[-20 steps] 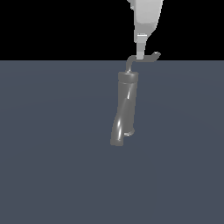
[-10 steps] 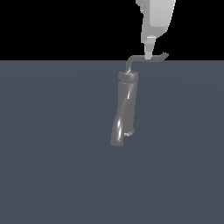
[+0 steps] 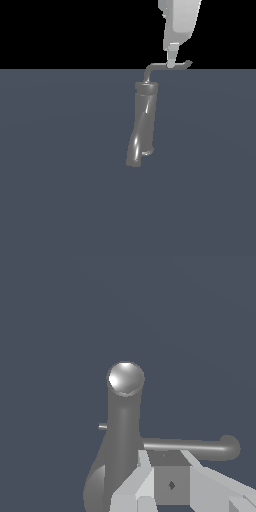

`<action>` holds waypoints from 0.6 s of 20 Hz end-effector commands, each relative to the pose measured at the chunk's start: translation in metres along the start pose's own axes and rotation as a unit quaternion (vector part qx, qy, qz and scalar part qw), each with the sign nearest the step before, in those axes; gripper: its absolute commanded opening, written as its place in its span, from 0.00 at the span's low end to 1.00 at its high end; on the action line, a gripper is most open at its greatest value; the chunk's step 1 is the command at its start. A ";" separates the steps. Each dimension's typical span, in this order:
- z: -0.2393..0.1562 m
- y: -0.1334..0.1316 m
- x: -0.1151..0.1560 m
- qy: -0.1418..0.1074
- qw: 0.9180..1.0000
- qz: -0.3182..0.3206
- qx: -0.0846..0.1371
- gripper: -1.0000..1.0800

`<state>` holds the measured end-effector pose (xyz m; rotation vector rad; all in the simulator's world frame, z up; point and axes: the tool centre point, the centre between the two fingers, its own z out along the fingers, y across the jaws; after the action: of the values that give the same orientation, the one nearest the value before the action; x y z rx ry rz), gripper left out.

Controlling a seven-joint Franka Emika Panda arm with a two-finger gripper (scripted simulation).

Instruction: Turn on the faucet by rotating a designated handle.

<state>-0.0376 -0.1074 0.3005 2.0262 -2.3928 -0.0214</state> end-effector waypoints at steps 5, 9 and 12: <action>0.000 -0.026 0.019 0.001 1.000 0.014 0.007 0.00; 0.000 -0.038 0.025 0.001 1.000 0.018 0.007 0.00; 0.000 -0.047 0.030 0.002 1.000 0.022 0.007 0.00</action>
<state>-0.0330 -0.1078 0.3008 1.9934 -2.3606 -0.1112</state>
